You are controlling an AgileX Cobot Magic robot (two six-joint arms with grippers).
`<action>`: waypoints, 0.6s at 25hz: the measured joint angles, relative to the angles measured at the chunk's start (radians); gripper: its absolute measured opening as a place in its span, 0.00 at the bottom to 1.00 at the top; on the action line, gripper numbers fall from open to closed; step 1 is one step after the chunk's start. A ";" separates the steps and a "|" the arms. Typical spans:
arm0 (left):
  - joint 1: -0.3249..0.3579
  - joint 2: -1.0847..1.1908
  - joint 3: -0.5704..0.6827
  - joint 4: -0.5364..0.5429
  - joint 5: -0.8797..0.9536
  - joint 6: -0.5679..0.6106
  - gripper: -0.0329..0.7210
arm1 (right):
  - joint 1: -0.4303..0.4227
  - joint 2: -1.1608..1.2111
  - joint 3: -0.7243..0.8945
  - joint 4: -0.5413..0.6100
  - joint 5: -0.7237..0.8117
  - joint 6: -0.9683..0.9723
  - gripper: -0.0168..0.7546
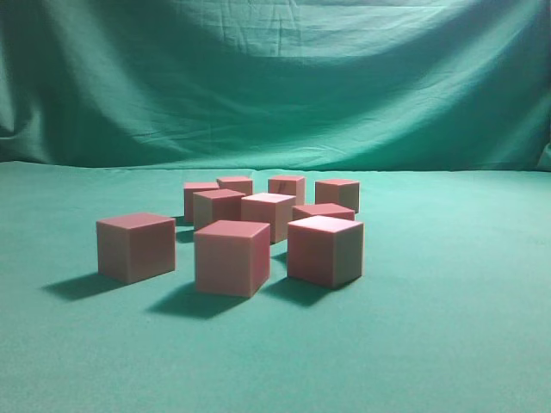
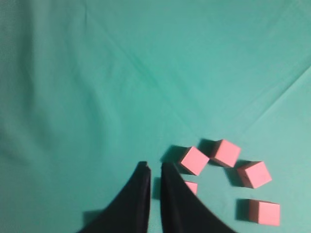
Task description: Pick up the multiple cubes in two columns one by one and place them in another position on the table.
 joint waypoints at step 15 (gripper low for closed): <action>0.000 0.000 0.000 0.000 0.000 0.000 0.04 | 0.020 -0.457 0.293 0.099 -0.025 0.043 0.02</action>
